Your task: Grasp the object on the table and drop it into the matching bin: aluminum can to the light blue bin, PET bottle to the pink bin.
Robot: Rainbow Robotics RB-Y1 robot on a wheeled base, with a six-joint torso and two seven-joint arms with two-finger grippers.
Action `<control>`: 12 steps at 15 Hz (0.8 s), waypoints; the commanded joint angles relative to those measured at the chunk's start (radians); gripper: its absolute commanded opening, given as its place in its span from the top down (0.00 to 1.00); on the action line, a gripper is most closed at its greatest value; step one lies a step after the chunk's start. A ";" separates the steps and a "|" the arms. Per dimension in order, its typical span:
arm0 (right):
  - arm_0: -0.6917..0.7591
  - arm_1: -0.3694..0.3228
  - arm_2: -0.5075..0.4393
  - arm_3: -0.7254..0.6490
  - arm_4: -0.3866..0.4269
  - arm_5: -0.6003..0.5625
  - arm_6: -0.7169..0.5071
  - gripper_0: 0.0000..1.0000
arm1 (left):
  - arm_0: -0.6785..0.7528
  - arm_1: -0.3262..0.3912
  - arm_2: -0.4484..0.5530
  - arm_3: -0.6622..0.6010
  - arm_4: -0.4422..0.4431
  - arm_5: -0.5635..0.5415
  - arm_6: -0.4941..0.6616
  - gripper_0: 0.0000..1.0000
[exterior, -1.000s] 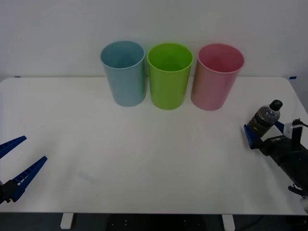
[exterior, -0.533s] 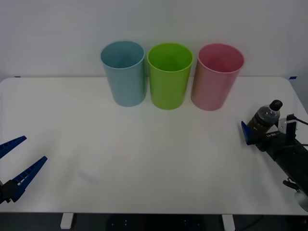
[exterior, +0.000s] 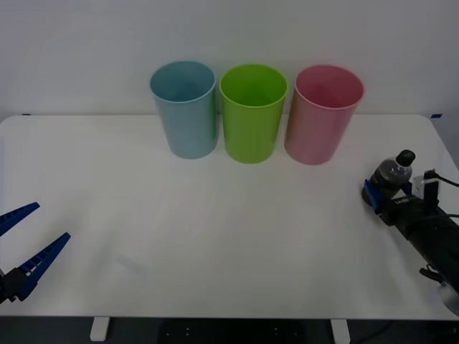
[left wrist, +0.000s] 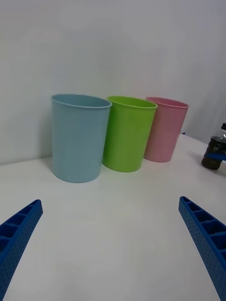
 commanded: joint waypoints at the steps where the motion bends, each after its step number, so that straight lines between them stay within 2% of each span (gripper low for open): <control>1: 0.000 0.000 0.000 0.000 0.000 0.001 -0.002 1.00 | 0.000 0.000 0.000 0.000 0.000 0.000 0.000 0.00; 6: 0.011 0.000 0.000 -0.036 0.000 -0.004 -0.016 1.00 | 0.000 0.000 0.000 0.000 0.000 0.000 0.000 0.00; 9: 0.079 0.000 0.000 -0.140 0.000 0.011 -0.044 1.00 | 0.000 0.000 0.000 0.000 0.000 0.000 0.000 0.00; 12: 0.164 0.001 0.008 -0.273 0.003 0.016 -0.142 1.00 | 0.000 0.000 0.000 0.000 0.000 0.000 0.000 0.00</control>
